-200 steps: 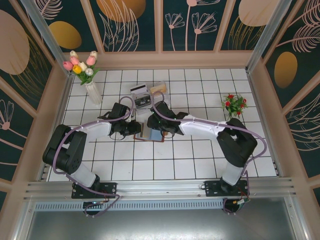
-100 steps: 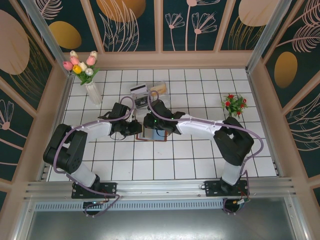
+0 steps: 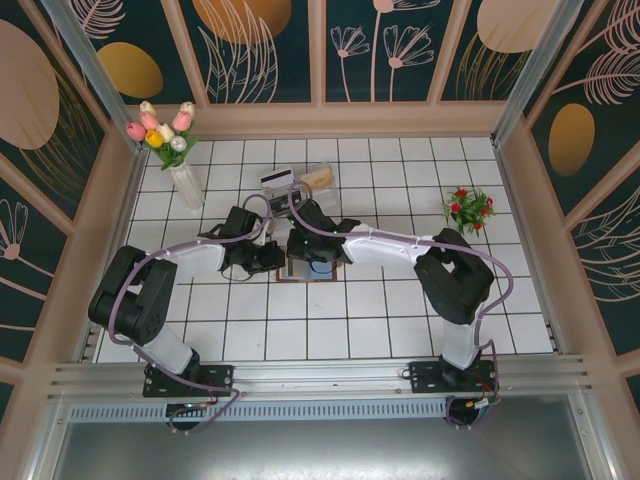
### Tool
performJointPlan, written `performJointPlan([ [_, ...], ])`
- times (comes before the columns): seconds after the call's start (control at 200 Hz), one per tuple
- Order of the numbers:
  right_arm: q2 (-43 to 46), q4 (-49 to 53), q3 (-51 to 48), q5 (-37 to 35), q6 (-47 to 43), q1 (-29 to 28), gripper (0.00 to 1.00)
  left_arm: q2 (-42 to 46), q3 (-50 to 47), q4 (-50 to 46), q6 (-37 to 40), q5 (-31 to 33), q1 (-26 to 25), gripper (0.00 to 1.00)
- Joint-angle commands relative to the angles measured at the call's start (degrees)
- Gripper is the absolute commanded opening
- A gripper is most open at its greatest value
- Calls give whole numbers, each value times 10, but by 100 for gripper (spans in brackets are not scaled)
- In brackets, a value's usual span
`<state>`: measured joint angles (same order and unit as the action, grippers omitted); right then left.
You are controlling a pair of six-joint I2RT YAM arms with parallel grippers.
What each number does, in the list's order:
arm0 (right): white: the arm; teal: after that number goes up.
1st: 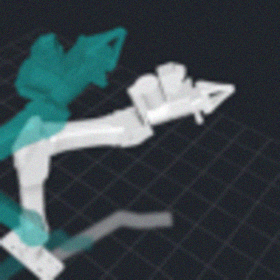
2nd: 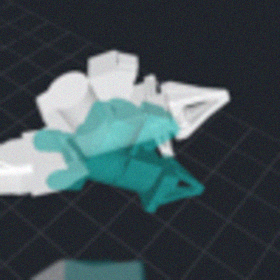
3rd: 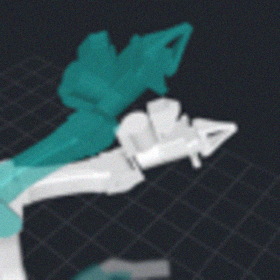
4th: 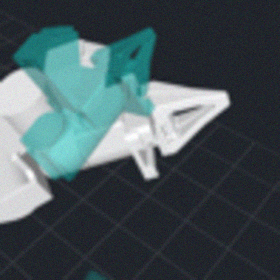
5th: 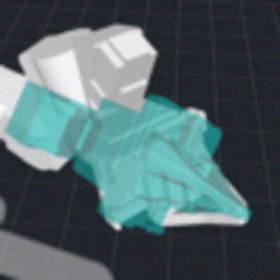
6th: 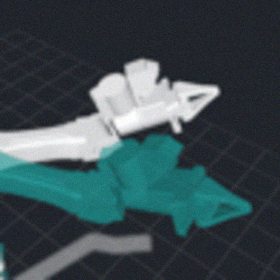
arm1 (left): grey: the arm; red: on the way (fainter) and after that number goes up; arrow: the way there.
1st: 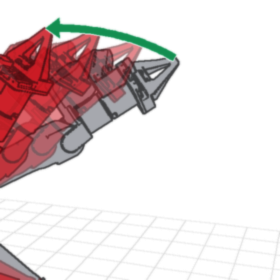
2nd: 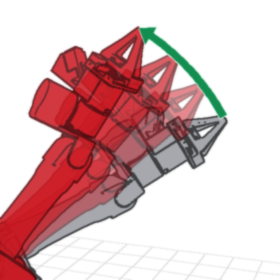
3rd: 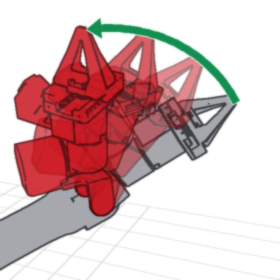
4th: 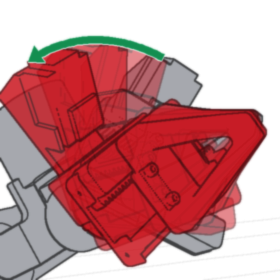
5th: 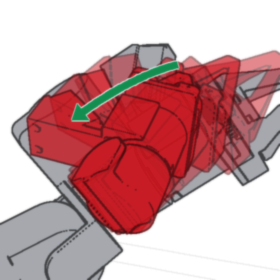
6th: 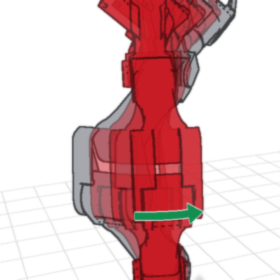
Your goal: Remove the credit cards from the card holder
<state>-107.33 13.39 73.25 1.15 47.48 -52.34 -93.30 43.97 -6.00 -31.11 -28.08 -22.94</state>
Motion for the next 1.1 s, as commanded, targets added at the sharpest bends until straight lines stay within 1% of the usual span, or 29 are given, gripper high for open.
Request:
performJointPlan([
  [0.0, -9, 31, 27, -9, 10, -7, 13, -8, 15, 8, 2, -5, -5, 12],
  [0.125, -10, 48, 36, -15, 16, -8, 12, -7, 16, 7, 1, -1, -6, 11],
  [0.195, -12, 53, 39, -14, 20, -10, 8, -7, 17, 8, 0, -1, -6, 10],
  [0.28, -15, 60, 45, -15, 21, -14, 7, -8, 17, 10, -1, 1, -7, 9],
  [0.335, -17, 68, 46, -18, 23, -15, 8, -10, 17, 9, -2, 2, -7, 10],
  [0.42, -14, 78, 39, -44, 24, -12, 14, -10, 17, 7, -2, 5, -7, 11],
  [0.475, -10, 84, 32, -52, 26, -8, 16, -9, 16, 10, -6, 2, -7, 12],
  [0.591, 14, 67, -5, -55, 37, 3, 16, -7, 12, 34, -18, -27, -9, 17],
  [0.726, 47, 42, -36, -63, 45, 9, 16, -14, 11, 67, -36, -61, -15, 19],
  [0.881, 79, 27, -59, -83, 54, 10, 17, -28, 27, 76, -44, -66, -30, 22],
  [1.096, 134, 0, -107, -115, 75, 16, 19, -45, 44, 103, -67, -71, -57, 23],
])
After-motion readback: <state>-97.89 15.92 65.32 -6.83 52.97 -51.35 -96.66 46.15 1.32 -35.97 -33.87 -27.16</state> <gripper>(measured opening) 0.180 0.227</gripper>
